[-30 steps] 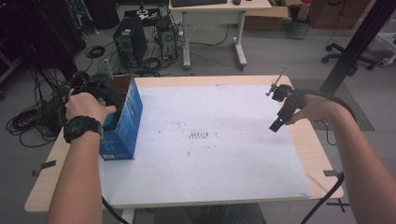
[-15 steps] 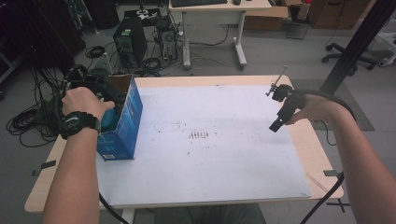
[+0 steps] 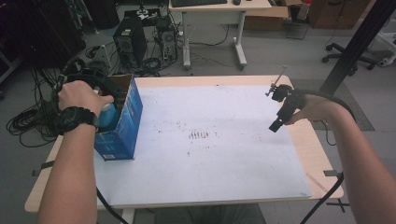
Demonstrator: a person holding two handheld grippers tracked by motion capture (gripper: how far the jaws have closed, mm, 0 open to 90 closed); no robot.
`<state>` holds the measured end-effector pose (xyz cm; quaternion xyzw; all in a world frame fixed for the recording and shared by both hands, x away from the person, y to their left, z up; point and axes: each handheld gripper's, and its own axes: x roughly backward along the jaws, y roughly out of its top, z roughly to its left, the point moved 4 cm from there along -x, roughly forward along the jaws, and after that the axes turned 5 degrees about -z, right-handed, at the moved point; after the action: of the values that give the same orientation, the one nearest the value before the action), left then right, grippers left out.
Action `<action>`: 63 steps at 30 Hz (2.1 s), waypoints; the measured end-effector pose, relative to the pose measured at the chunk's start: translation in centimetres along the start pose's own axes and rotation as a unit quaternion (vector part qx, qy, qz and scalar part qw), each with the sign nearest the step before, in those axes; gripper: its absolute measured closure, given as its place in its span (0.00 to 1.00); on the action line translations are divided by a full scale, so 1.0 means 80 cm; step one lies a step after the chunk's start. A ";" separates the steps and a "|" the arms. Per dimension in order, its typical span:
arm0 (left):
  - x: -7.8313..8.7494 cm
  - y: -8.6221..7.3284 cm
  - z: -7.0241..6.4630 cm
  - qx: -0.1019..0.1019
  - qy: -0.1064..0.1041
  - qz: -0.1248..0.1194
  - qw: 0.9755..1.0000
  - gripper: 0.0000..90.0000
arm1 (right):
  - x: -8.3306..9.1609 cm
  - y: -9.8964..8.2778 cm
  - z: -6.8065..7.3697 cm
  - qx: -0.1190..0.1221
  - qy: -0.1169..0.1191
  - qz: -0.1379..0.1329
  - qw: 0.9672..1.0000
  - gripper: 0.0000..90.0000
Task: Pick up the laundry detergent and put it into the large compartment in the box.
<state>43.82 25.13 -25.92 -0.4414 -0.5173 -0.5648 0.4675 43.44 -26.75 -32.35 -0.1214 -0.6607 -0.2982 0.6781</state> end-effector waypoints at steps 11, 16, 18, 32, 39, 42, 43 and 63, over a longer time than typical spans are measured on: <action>0.017 0.003 -0.003 -0.014 0.002 -0.012 1.000 0.20 | 0.000 0.000 0.001 0.001 0.000 0.001 1.000 0.21; 0.023 0.003 -0.005 -0.017 -0.001 -0.018 1.000 0.19 | 0.000 0.000 0.001 0.001 0.000 0.000 1.000 0.21; 0.025 0.004 -0.007 -0.019 -0.004 -0.020 1.000 0.19 | 0.000 0.000 0.001 0.001 0.000 0.000 1.000 0.21; 0.052 0.014 -0.036 -0.061 -0.009 -0.045 0.997 0.16 | 0.005 0.001 0.001 0.002 -0.004 -0.001 1.000 0.21; 0.063 0.017 -0.058 -0.091 -0.013 -0.067 0.994 0.15 | 0.005 0.001 0.001 0.001 -0.006 0.001 1.000 0.21; 0.067 0.018 -0.068 -0.109 -0.015 -0.078 0.991 0.14 | 0.004 0.001 0.001 -0.002 -0.008 0.002 1.000 0.21; 0.068 0.018 -0.073 -0.114 -0.015 -0.079 0.990 0.14 | 0.004 0.001 0.001 -0.002 -0.008 0.002 1.000 0.21; 0.075 0.021 -0.143 -0.220 -0.063 -0.100 0.968 0.10 | 0.012 0.000 0.003 0.002 -0.013 0.001 1.000 0.21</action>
<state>44.26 13.22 -20.64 -0.5139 -0.4503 -0.6796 0.2670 43.19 -26.85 -31.41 -0.1244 -0.6698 -0.2945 0.6702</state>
